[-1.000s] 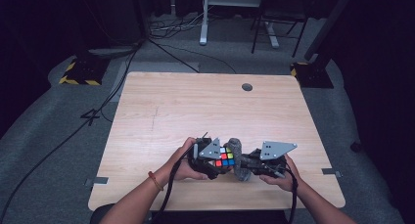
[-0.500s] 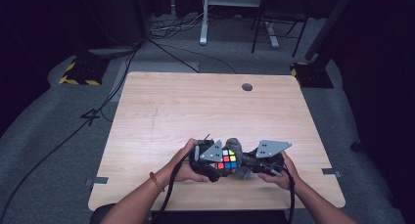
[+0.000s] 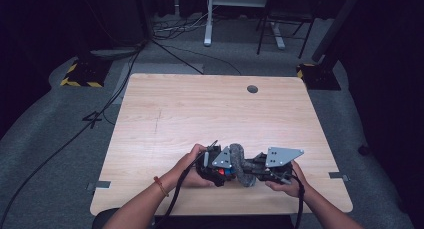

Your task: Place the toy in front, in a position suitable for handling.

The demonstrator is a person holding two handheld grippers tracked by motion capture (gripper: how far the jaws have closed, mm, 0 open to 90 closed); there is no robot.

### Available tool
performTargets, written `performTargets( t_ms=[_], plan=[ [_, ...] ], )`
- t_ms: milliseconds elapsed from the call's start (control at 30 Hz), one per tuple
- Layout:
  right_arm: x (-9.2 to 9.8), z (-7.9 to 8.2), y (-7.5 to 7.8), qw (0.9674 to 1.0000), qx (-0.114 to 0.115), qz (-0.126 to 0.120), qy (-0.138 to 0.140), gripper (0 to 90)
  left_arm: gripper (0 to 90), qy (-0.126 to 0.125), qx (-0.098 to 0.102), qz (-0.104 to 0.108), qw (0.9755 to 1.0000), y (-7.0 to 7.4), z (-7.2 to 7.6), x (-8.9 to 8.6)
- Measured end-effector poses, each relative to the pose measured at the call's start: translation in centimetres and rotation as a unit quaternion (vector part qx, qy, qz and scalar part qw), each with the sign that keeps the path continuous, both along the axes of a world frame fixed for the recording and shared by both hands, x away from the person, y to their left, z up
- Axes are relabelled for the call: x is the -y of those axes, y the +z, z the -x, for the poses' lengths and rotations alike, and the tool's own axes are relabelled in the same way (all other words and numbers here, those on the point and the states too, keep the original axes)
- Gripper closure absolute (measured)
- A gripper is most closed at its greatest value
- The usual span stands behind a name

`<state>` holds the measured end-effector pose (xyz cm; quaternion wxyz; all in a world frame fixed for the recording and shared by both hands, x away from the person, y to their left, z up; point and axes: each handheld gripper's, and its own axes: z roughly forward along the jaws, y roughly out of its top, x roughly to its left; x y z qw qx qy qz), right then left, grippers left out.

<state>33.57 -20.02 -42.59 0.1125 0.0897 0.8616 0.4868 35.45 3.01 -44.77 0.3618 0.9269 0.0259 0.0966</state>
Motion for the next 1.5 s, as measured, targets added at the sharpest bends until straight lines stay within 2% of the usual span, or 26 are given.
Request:
performTargets(
  t_ms=[33,67,133,233,267,367,400,433,467,533,600,667,733,833,933,1000,1067,1200,1233,1300,1367,1500],
  plan=[
    [-0.1,0.1,-0.1,1.0000,-0.001,0.001,0.001,76.2,33.2,0.007,0.007,-0.002,0.9999,0.0,0.0,0.1],
    [0.0,0.0,-0.2,1.0000,0.001,0.002,-0.004,76.2,33.2,0.012,0.004,-0.001,0.9999,0.0,-0.1,0.0],
    [0.2,-0.4,-0.2,0.9998,-0.009,-0.009,-0.013,75.9,33.3,0.013,-0.001,0.008,0.9999,0.0,-0.3,0.0],
    [0.1,-0.5,-0.1,0.9997,-0.007,-0.016,-0.018,75.7,33.4,0.011,0.002,0.000,0.9999,0.0,-0.2,0.1],
    [0.0,-0.5,-0.1,0.9997,-0.005,-0.012,-0.020,75.7,33.4,0.013,0.001,-0.004,0.9999,-0.1,-0.2,0.1],
    [-0.2,-0.6,0.0,0.9993,0.006,0.006,-0.036,76.1,33.4,0.010,0.000,0.001,0.9999,0.1,-0.2,0.0],
    [-0.3,-0.7,-0.1,0.9987,0.012,0.019,-0.045,76.2,33.4,0.009,0.002,0.009,0.9999,0.2,-0.1,0.0],
    [-0.1,-1.4,-0.8,0.9969,0.007,0.048,-0.062,76.3,33.4,0.011,0.002,0.014,0.9998,0.4,-0.1,-0.2],
    [-0.1,-1.4,-0.8,0.9969,0.007,0.048,-0.062,76.3,33.4,0.013,0.004,0.019,0.9997,0.6,-0.1,-0.2],
    [0.2,-1.9,-1.5,0.9965,-0.019,0.054,-0.061,76.4,33.3,0.015,0.008,0.024,0.9996,0.9,-0.1,-0.5],
    [0.4,-1.9,-2.0,0.9966,-0.029,0.058,-0.051,76.3,33.3,0.020,0.007,0.031,0.9993,1.1,-0.2,-0.8],
    [0.4,-1.7,-2.0,0.9971,-0.028,0.060,-0.039,76.3,33.3,0.022,0.012,0.031,0.9992,1.2,-0.3,-0.9],
    [0.4,-1.2,-1.6,0.9982,-0.026,0.044,-0.030,76.3,33.3,0.021,0.004,0.033,0.9992,1.1,-0.4,-1.0],
    [0.4,-0.8,-0.8,0.9993,-0.022,0.025,-0.015,76.2,33.4,0.024,0.005,0.022,0.9995,0.9,-0.4,-0.8],
    [0.2,-0.4,-0.2,0.9999,-0.006,0.005,-0.007,75.9,33.5,0.019,0.005,0.012,0.9997,0.5,-0.3,-0.4],
    [0.3,-0.3,0.1,0.9999,0.000,-0.008,-0.009,75.9,33.5,0.010,-0.001,0.013,0.9999,0.3,-0.2,0.0],
    [0.3,-0.5,0.3,0.9997,0.009,-0.008,-0.021,75.9,33.5,0.004,-0.001,0.009,1.0000,0.2,0.2,0.3],
    [0.4,-1.2,-0.1,0.9986,0.008,0.014,-0.051,76.0,33.5,-0.003,-0.004,0.014,0.9999,0.4,0.2,0.4],
    [0.5,-1.4,-0.3,0.9982,0.006,0.022,-0.056,76.0,33.5,-0.001,-0.007,0.022,0.9997,0.6,0.2,0.2],
    [0.5,-1.9,-1.2,0.9971,-0.009,0.044,-0.062,76.0,33.4,0.004,-0.003,0.027,0.9996,0.9,0.1,-0.1],
    [0.6,-2.1,-1.8,0.9966,-0.021,0.052,-0.060,76.0,33.4,0.007,-0.006,0.036,0.9993,1.1,-0.1,-0.5],
    [0.5,-2.0,-2.0,0.9966,-0.029,0.059,-0.048,76.0,33.4,0.019,-0.001,0.053,0.9984,1.8,-0.3,-1.2]
  ],
)
